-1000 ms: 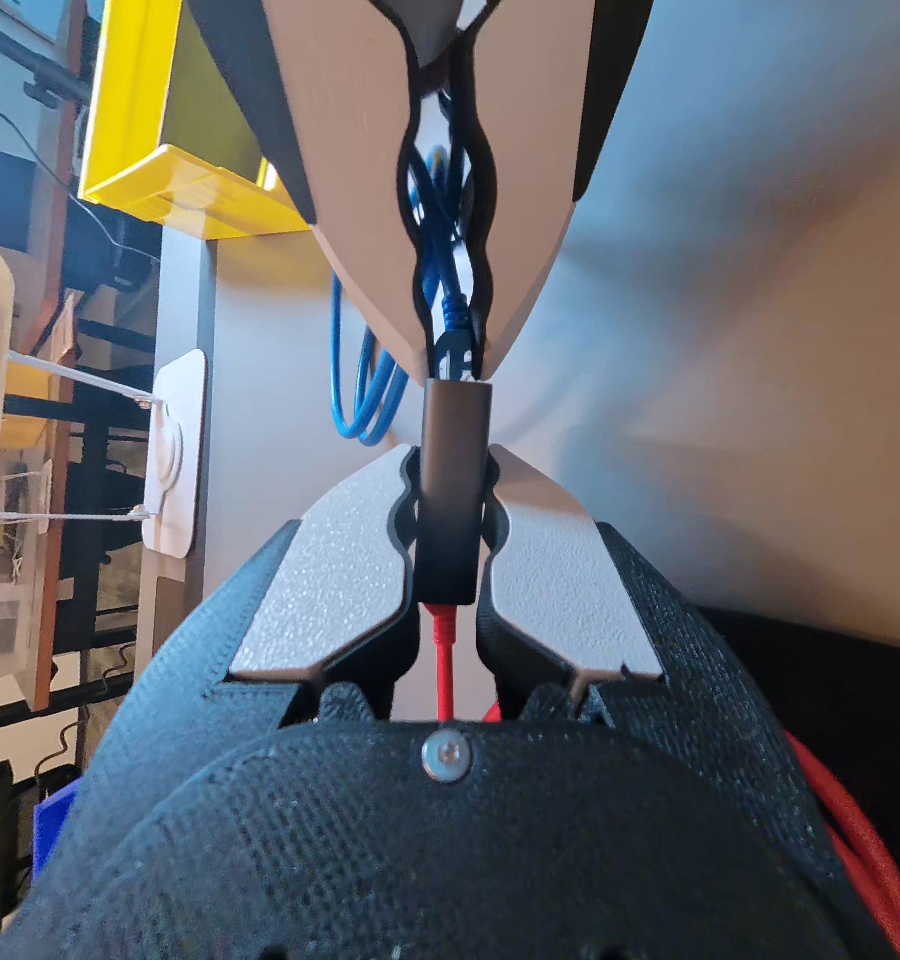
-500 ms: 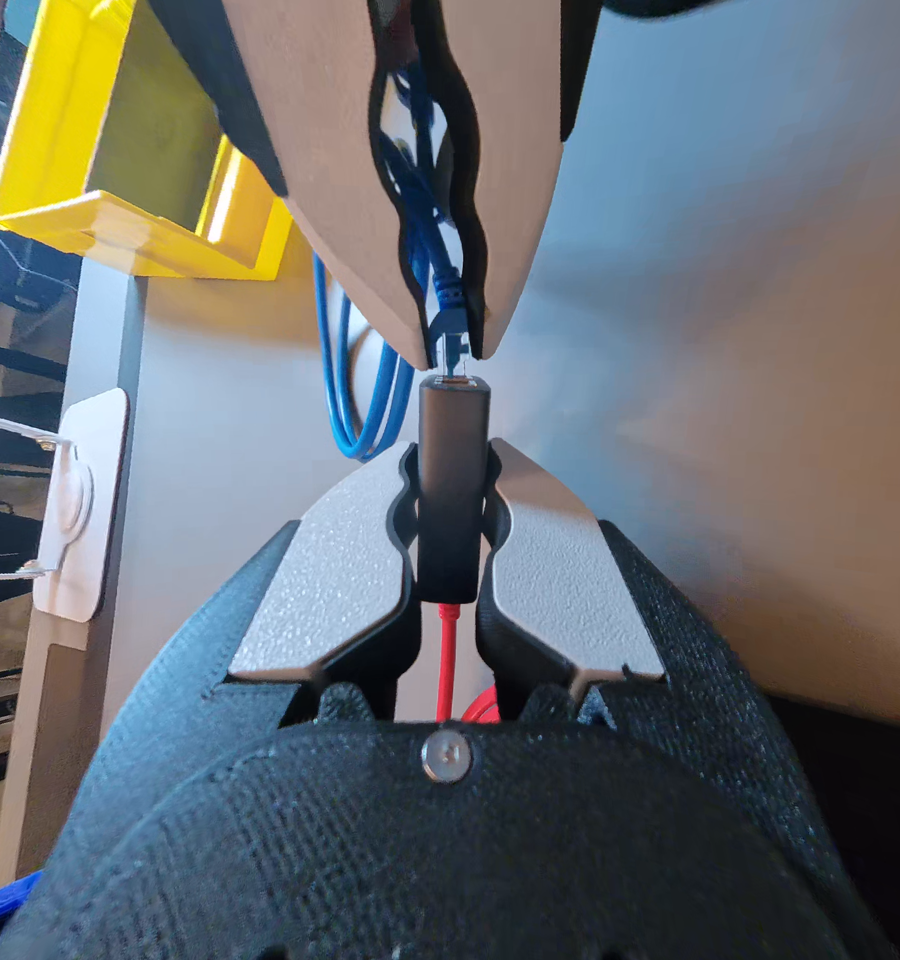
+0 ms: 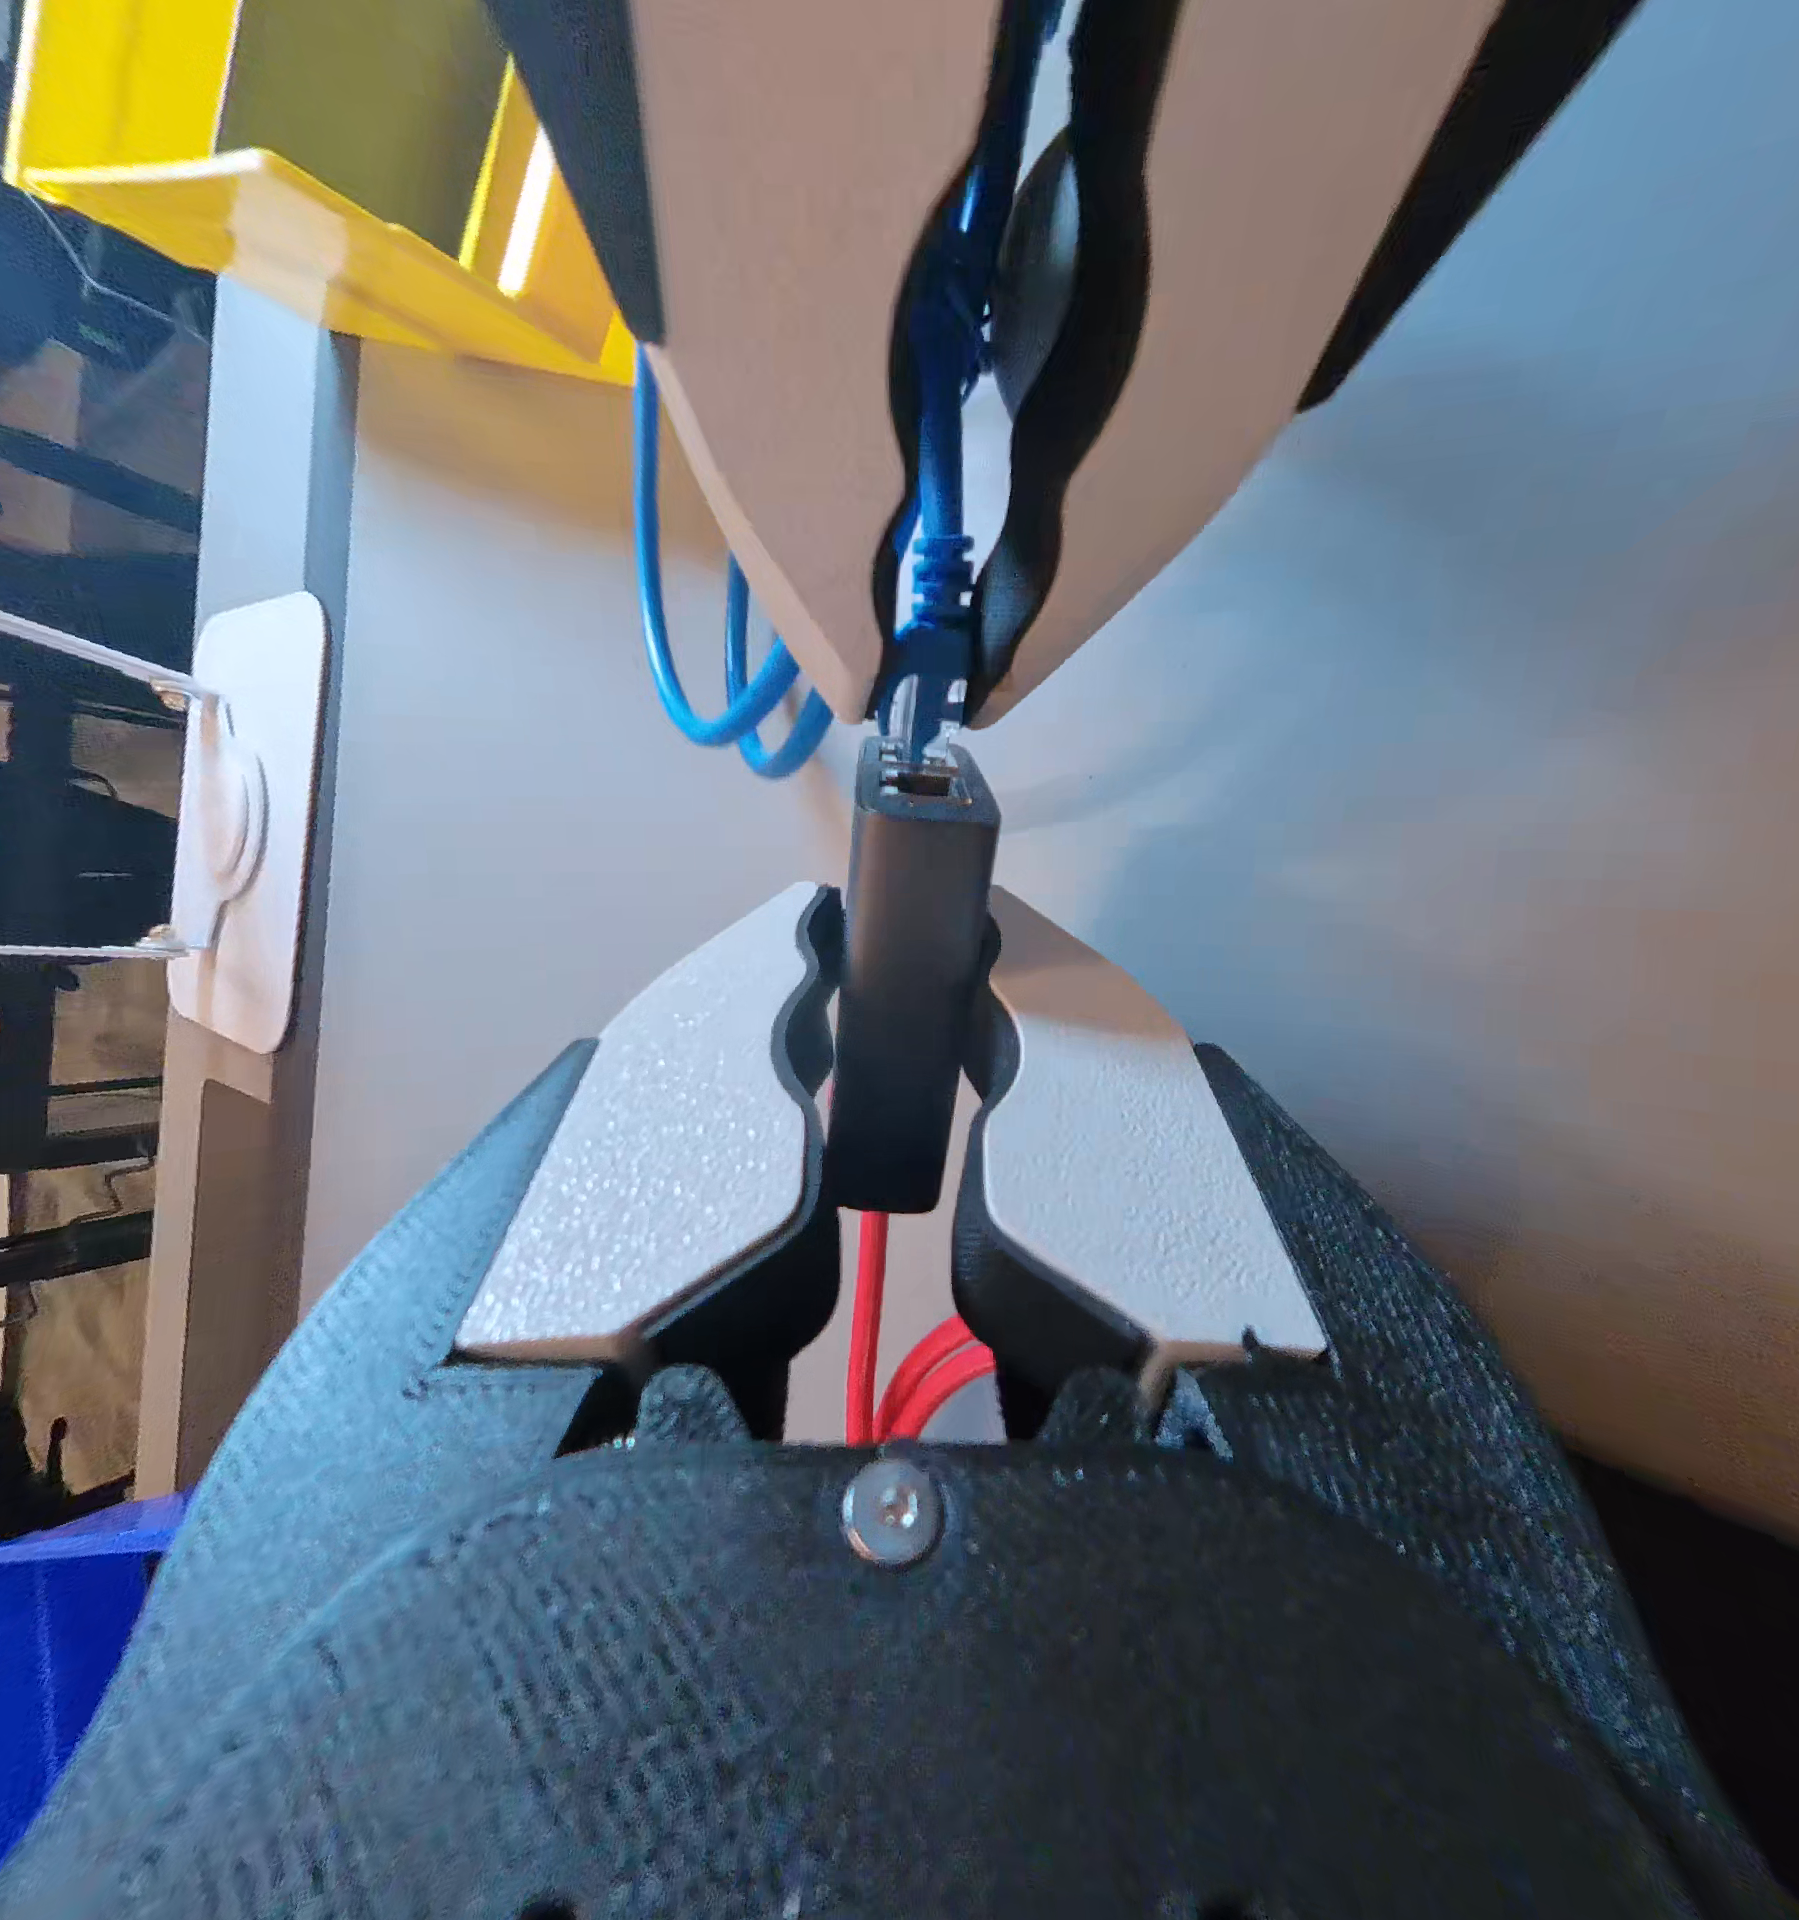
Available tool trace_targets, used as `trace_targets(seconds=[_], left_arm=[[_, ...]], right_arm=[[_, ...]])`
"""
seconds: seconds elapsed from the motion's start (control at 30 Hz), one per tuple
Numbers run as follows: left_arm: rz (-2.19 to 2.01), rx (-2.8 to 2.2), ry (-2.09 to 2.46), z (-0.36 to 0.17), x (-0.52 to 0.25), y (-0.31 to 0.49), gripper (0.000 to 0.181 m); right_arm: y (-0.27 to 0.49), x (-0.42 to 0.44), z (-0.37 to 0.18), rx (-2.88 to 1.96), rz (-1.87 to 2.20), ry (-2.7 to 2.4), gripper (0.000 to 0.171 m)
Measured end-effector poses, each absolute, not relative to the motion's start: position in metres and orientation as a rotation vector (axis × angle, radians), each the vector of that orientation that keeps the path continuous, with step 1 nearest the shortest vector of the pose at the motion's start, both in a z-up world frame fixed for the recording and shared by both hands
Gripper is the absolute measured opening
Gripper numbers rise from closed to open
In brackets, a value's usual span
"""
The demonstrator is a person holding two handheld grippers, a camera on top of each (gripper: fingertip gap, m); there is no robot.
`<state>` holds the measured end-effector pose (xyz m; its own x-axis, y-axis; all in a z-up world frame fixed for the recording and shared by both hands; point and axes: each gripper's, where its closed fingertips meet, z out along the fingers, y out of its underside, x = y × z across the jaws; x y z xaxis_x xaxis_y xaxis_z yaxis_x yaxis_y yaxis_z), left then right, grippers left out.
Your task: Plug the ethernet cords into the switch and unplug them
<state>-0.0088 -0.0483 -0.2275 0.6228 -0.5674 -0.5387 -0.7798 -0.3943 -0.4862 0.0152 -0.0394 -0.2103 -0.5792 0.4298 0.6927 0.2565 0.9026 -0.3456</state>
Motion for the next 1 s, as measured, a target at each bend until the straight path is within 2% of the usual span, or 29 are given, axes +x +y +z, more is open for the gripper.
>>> trace_targets(seconds=[0.07, 0.5, 0.77, 1.0], left_arm=[[0.348, -2.126, 1.071, -0.229, -0.008, -0.049, 0.023], [0.049, -2.086, 1.086, -0.227, 0.016, -0.057, 0.023], [-0.005, -1.995, 0.975, -0.209, 0.010, -0.054, 0.022], [0.137, -1.797, 1.045, -0.194, 0.014, -0.054, 0.021]], right_arm=[[-0.040, 0.015, -0.211, -0.474, 0.237, -2.215, 0.013], [-0.055, 0.038, -0.202, -0.662, 0.965, -2.384, 0.013], [-0.046, 0.022, -0.194, -0.650, 0.758, -2.207, 0.013], [-0.049, 0.021, -0.188, -0.571, 0.736, -2.043, 0.013]])
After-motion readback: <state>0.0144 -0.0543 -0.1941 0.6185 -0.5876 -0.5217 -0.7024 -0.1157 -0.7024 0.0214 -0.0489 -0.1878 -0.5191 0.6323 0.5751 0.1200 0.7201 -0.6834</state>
